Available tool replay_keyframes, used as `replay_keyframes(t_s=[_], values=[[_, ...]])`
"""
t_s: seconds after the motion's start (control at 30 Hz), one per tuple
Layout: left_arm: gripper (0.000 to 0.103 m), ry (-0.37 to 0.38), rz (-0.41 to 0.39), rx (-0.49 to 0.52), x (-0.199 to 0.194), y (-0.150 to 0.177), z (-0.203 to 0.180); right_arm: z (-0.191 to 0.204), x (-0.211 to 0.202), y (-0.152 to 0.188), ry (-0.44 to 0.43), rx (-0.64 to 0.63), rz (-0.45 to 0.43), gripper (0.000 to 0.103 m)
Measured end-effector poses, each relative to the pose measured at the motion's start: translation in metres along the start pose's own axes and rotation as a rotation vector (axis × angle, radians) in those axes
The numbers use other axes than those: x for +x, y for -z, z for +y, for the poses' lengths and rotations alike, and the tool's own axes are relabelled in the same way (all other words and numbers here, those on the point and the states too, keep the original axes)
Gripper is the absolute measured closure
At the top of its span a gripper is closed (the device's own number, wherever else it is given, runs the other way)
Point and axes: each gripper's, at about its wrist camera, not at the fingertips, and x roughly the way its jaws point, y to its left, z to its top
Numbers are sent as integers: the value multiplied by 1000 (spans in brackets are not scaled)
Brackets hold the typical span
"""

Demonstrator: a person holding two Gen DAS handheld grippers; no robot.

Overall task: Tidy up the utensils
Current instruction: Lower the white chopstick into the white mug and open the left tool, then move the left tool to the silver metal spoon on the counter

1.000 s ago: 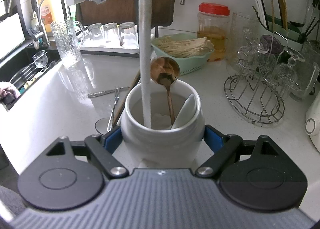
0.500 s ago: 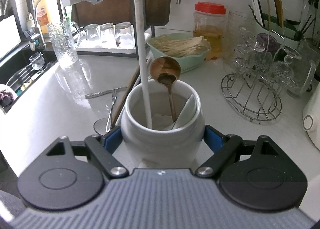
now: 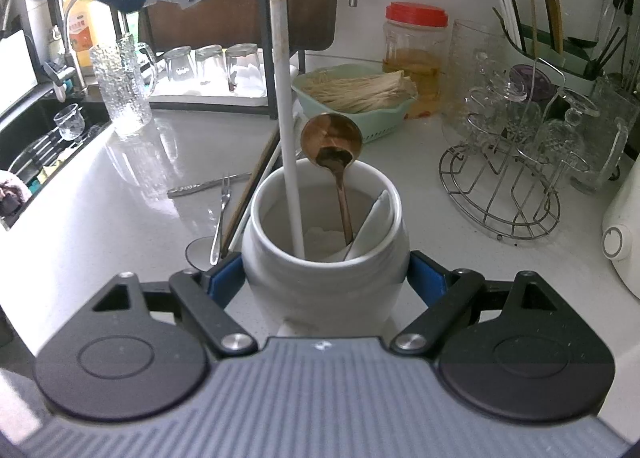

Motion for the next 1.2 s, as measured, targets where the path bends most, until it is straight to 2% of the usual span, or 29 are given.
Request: replay_keyframes(t_s=[0.47,0.63,0.93,1.07,1.2], values=[[69,4,77,-41,37,33,53,6,-1,1,58,31,10,14],[69,19,83,-58,46,40,70,9,-2,0,87,57,16,14],[69,109,120,-120,80,54,97,8,-3,1,180,152,36,14],[69,134,126,-69,101,54,98,12,-2,0,212,182,41,14],[69,129,118,31,127,49,94,15,-2,0,231,197,43,14]])
